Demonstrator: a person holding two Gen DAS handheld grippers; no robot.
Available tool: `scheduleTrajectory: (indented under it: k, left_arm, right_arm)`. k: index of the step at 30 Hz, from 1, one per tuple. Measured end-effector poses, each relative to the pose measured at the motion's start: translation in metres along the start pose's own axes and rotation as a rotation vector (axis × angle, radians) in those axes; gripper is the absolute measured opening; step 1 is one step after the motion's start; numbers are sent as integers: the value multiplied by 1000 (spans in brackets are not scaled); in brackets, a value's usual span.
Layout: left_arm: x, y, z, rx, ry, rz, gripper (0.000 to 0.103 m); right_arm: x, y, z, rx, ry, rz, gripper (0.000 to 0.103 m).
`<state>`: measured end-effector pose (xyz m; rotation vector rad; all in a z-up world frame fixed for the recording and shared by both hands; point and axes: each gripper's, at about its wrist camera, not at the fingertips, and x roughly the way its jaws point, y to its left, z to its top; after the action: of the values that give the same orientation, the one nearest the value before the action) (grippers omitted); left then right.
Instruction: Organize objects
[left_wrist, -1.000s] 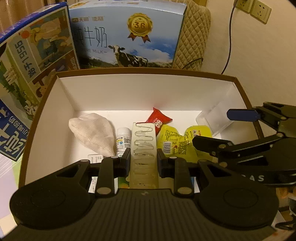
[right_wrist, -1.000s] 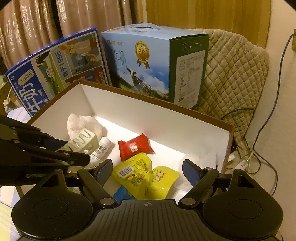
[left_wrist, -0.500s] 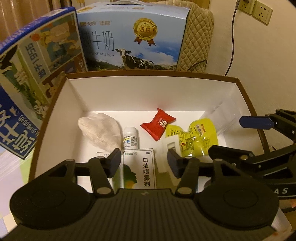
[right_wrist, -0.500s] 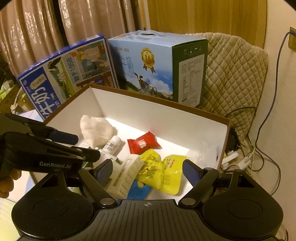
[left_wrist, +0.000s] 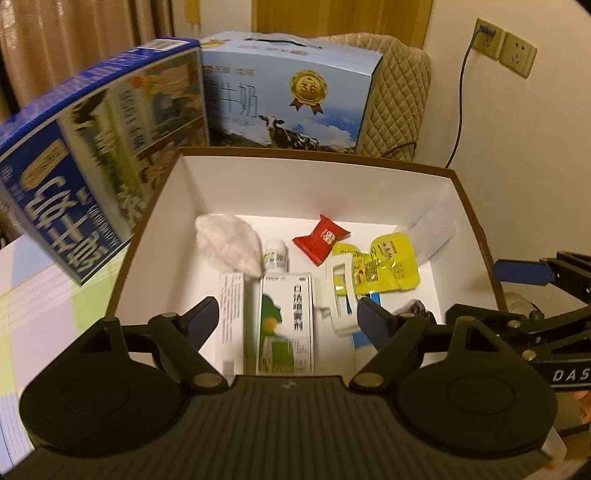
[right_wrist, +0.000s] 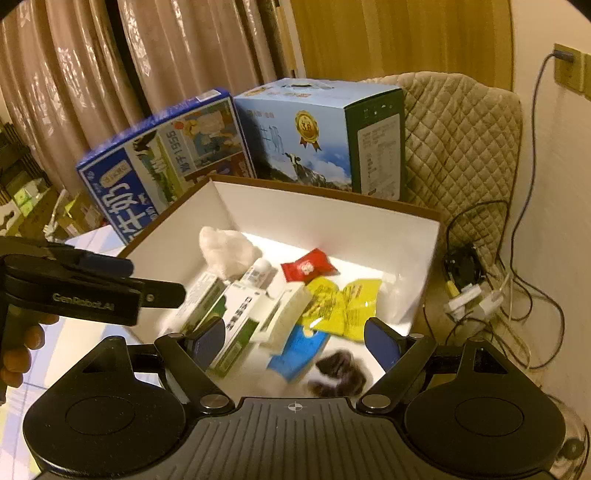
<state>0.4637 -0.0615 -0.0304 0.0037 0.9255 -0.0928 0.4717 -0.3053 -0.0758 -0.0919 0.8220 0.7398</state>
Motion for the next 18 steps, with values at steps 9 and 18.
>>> scheduleTrajectory:
  k: [9, 18]
  left_arm:
    - [-62, -9, -41, -63, -65, 68, 96]
    - [-106, -23, -89, -103, -70, 116, 100]
  right_arm:
    - [-48, 10, -36, 17, 9, 37, 80]
    - [-79, 24, -72, 31, 47, 67, 80]
